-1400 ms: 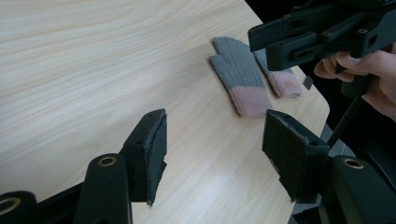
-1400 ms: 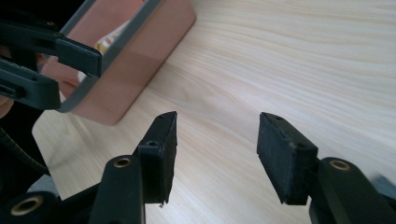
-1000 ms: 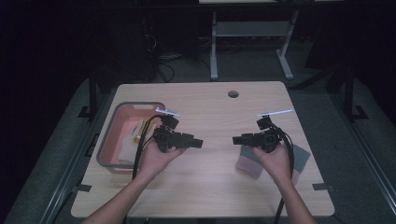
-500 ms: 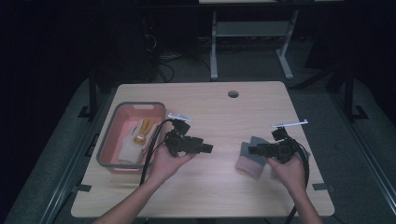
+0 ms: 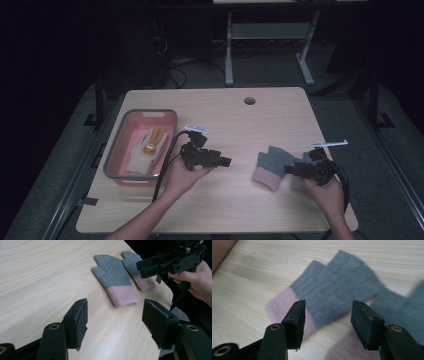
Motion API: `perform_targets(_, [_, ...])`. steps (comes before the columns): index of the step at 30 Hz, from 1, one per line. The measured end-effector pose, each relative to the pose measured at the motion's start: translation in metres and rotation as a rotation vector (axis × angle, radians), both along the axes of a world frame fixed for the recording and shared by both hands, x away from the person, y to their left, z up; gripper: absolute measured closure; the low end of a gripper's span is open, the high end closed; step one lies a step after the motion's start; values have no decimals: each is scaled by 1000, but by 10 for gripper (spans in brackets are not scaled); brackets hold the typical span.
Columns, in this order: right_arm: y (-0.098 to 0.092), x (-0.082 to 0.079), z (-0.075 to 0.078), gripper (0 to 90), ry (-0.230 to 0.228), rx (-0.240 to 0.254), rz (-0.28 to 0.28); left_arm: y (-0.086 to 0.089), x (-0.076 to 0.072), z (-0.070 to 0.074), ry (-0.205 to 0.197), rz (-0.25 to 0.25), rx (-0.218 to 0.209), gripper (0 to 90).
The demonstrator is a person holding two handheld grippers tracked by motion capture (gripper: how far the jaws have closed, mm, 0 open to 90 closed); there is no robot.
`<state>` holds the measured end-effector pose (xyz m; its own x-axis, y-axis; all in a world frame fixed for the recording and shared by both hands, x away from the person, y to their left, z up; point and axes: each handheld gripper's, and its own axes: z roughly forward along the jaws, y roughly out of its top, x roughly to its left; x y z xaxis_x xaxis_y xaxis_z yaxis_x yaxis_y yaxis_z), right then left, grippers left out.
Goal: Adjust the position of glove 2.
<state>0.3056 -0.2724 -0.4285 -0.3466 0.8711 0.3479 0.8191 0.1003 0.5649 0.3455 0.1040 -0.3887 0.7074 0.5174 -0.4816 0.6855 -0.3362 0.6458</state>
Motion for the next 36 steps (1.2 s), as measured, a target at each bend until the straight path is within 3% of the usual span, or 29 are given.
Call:
perform_targets(15, [-28, -13, -10, 465, -21, -117, -53, 1, -4, -11, 6, 1, -2, 364])
perform_targets(20, [-34, -14, -13, 483, -5, -166, -79, 1, -4, -12, 10, -4, 2, 365])
perform_targets(24, [-34, -13, -20, 488, 8, -210, -69, 0, -4, -13, 11, -4, -5, 364])
perform_targets(30, [-31, -13, -24, 522, 5, -213, -79, -1, -4, -14, 12, -8, -7, 365])
perform_targets(36, [-32, -12, -26, 644, 7, -199, -97, -3, -6, -15, 8, -15, -7, 365])
